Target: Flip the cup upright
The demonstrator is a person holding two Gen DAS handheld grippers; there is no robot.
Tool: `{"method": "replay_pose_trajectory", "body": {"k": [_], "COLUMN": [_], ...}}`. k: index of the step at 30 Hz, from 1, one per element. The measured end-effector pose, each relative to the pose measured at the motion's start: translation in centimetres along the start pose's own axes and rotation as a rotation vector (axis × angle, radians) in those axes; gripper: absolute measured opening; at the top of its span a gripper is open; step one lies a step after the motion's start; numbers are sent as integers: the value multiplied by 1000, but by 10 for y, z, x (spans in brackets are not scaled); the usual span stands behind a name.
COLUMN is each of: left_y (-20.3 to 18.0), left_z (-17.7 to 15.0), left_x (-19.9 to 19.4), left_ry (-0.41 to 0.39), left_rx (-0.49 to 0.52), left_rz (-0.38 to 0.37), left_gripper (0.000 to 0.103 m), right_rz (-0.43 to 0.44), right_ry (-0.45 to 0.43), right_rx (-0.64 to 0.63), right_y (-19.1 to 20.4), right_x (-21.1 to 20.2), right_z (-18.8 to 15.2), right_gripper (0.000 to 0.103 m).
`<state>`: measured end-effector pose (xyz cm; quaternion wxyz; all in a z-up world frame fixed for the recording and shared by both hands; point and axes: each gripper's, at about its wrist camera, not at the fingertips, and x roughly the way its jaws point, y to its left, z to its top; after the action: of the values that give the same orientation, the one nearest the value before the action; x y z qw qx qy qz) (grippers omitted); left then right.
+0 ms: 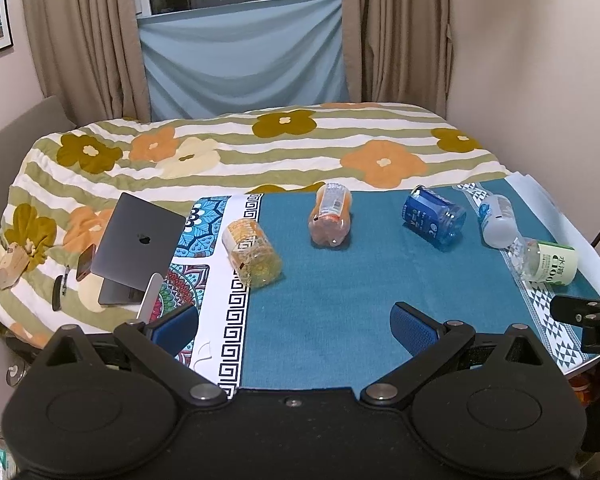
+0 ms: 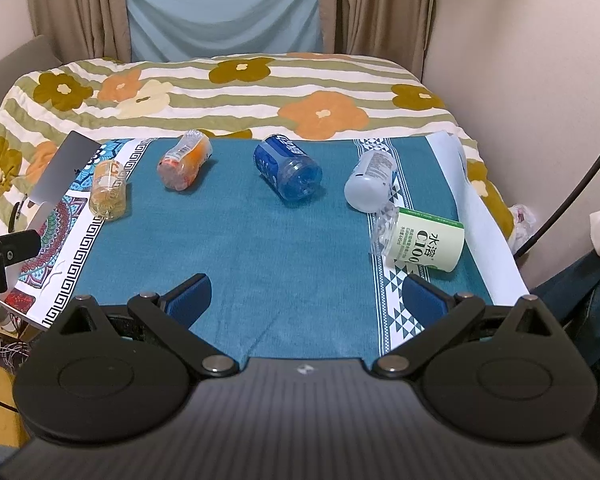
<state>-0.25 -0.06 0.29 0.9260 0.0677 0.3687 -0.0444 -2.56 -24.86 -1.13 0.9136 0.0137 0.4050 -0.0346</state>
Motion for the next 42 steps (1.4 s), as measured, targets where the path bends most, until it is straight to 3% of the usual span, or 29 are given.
{"method": "replay_pose_trajectory", "body": {"k": [42], "left_y": [0], "left_z": [3], "left_x": [5], "left_ry": [10], "left_rx": [0], "left_rz": [8], "left_gripper": [103], "right_rz": [1], "right_ry": [16], "right_rx": [3], "right_y": [1], "right_x": [2], "right_z": [3], "right_gripper": [103]}}
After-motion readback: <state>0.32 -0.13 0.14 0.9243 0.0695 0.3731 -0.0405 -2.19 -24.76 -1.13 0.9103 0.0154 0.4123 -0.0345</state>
